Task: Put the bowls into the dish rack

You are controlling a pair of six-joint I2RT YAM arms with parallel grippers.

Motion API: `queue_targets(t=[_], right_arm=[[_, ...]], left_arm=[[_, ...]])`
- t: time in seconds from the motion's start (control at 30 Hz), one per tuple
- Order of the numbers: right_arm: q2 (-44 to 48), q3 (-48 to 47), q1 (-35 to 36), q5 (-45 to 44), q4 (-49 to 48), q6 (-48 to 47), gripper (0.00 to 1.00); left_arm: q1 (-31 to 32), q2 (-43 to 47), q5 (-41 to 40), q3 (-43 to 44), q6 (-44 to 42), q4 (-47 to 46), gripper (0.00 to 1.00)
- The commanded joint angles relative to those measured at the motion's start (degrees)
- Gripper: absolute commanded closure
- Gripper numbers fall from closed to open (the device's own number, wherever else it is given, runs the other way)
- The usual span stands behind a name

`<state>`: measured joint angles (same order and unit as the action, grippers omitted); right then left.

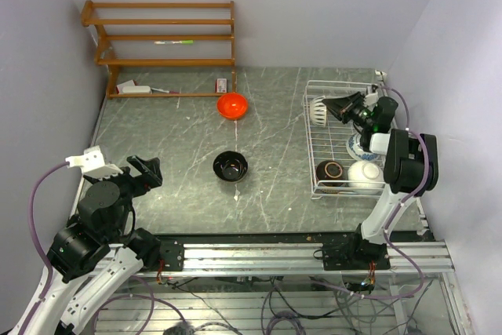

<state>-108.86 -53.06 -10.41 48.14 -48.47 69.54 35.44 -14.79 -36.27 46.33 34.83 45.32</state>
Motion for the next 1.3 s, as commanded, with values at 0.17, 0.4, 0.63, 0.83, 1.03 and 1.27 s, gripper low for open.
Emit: queue_targets(t=[0.17, 0.4, 0.63, 0.83, 1.03, 1.27], right_arm=[[-6.44, 5.72, -5.79, 3.75, -11.92, 7.98, 1.00], [-11.10, 7.98, -8.21, 4.56, -21.28, 14.02, 1.00], [-10.58, 5.89, -7.47, 4.78, -27.84, 20.97, 1.00], [-7.70, 2.06, -4.65, 2.34, -20.14, 17.60, 1.00], [-11.33, -1.10, -1.18, 0.42, -20.53, 20.26, 1.00], [-12.14, -1.15, -0.49, -1.69, -15.75, 17.86, 1.00]], left_arm=[[0.42, -0.95, -1.36, 1.10, 0.50, -0.51, 0.01], [0.42, -0.68, -1.30, 1.00, 0.51, -0.67, 0.01], [0.42, -1.14, -1.34, 1.13, 0.55, -0.52, 0.01], [0.42, -0.40, -1.70, 1.04, 0.72, -0.41, 0.01], [0.37, -0.57, -1.78, 1.12, 0.68, -0.32, 0.01], [0.42, -0.40, -1.89, 1.13, 0.68, -0.28, 0.01]])
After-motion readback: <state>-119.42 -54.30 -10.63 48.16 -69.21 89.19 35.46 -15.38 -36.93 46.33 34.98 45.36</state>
